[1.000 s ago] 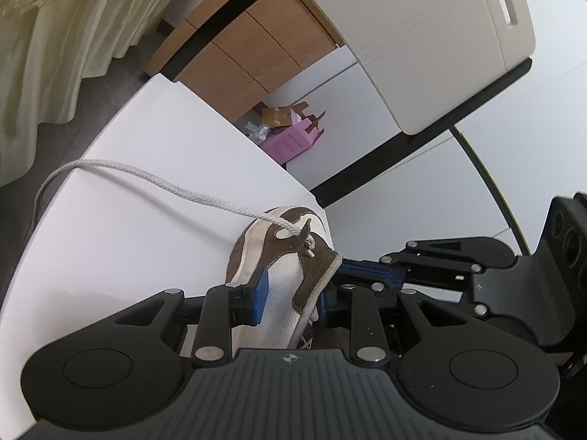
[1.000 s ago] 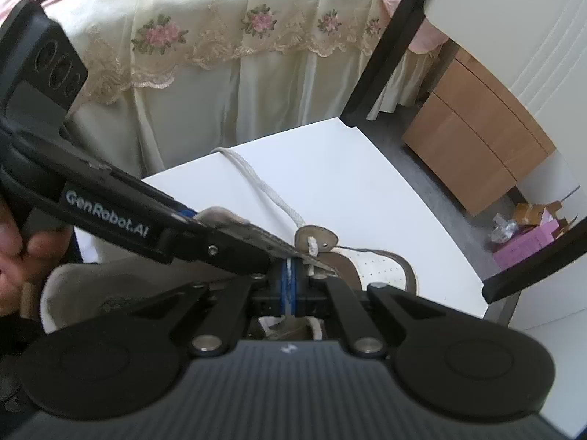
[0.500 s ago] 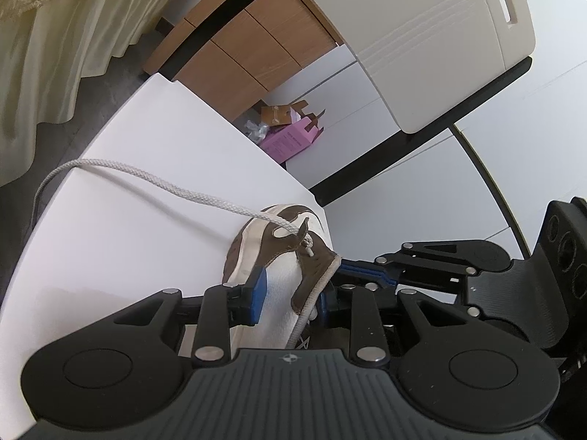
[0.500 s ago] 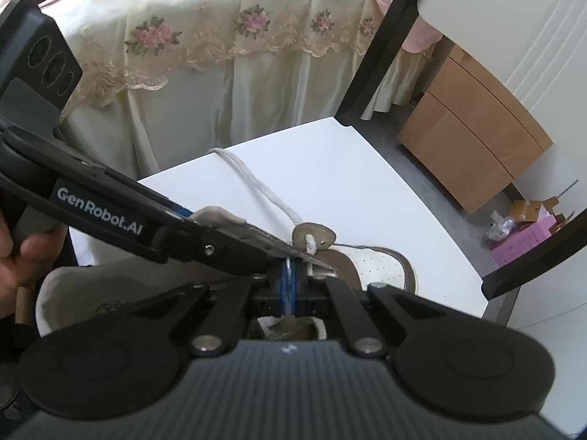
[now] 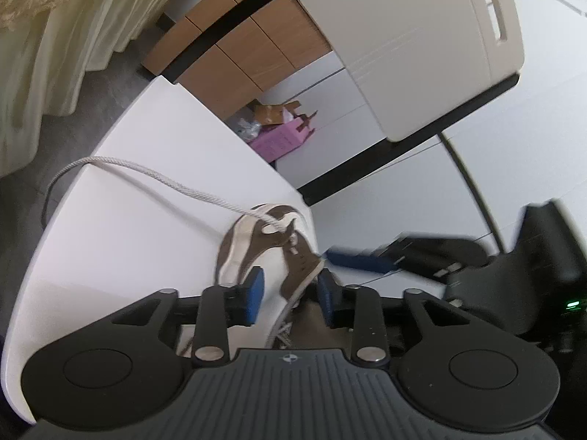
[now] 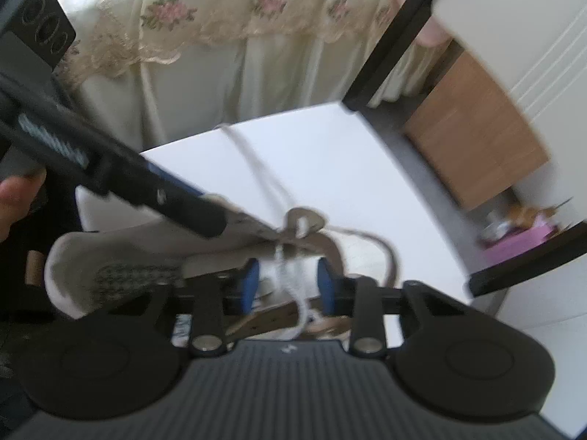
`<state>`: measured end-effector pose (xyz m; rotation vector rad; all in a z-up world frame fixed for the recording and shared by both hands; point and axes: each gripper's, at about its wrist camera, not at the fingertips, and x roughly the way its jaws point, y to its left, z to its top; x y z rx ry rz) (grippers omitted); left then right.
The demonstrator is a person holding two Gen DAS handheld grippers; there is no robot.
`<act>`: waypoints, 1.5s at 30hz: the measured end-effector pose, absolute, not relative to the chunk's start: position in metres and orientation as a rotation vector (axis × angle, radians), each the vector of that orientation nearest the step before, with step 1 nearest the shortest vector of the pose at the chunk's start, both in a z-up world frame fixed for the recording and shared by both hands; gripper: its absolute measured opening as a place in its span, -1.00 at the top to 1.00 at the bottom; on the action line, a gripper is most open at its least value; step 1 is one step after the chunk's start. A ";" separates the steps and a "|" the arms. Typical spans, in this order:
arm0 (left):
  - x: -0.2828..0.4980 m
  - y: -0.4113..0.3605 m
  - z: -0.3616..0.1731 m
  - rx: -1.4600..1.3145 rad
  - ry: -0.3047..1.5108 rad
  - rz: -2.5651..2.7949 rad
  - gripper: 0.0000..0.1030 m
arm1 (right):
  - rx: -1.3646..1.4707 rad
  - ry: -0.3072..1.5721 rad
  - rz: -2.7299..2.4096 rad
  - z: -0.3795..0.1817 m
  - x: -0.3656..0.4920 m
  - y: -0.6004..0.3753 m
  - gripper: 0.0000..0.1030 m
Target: Lace up shoes with both hands
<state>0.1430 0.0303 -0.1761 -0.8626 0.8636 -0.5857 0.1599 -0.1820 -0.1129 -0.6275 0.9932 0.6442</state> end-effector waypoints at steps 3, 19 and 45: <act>0.154 0.042 -0.187 -1.023 0.857 -0.591 0.16 | -0.618 1.006 0.637 -0.120 0.163 -0.179 0.95; 0.187 0.035 -0.231 -1.279 0.916 -0.552 0.20 | -0.428 0.953 0.606 -0.115 0.165 -0.189 0.95; 0.187 0.019 -0.214 -1.084 0.928 -0.588 0.96 | -0.431 0.962 0.692 -0.081 0.163 -0.175 -0.10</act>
